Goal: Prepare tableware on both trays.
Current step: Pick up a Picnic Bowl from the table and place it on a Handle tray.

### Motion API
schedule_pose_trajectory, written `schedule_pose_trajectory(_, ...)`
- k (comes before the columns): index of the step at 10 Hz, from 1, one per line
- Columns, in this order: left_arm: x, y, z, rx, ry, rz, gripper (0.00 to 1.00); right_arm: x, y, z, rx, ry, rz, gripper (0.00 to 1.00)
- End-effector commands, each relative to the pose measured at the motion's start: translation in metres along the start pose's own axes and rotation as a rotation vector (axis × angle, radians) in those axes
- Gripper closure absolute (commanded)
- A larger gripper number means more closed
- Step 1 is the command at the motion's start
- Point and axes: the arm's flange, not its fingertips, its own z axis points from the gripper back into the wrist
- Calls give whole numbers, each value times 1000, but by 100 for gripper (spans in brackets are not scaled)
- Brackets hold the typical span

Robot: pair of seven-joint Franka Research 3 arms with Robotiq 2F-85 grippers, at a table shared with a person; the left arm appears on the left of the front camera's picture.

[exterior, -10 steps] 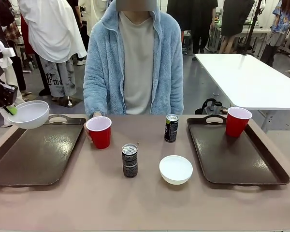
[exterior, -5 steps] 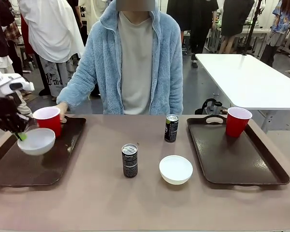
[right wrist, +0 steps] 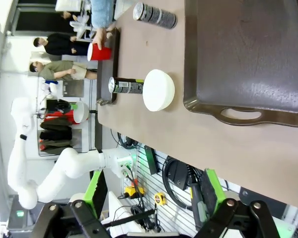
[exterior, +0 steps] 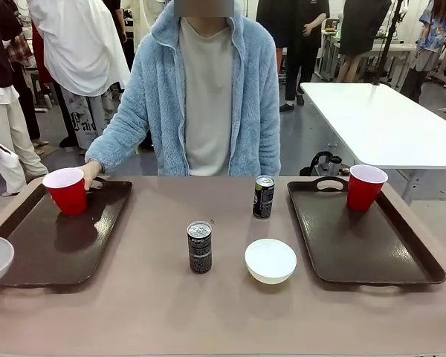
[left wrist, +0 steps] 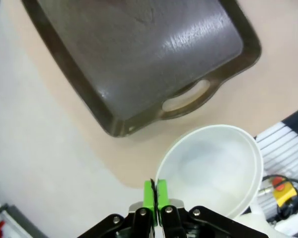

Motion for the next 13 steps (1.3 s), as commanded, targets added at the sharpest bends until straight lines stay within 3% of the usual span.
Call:
schedule_pose_trajectory(1, 16, -5, -10, 0, -23, 21, 97, 2, 1, 0, 12, -11, -11, 0)
schedule_pose_trajectory(2, 23, -3, -10, -12, -27, 44, 97, 2, 1, 0, 12, -11, -11, 0)
schedule_pose_trajectory(6, 99, 16, -33, -123, -211, 219, 97, 2, 1, 0, 12, -11, -11, 0)
schedule_pose_trajectory(12, 126, 42, -93, -178, -171, 311, 97, 2, 1, 0, 12, -11, -11, 0)
schedule_pose_trajectory(13, 124, 42, -95, -183, -166, 318, 90, 2, 1, 0, 12, -11, -11, 0)
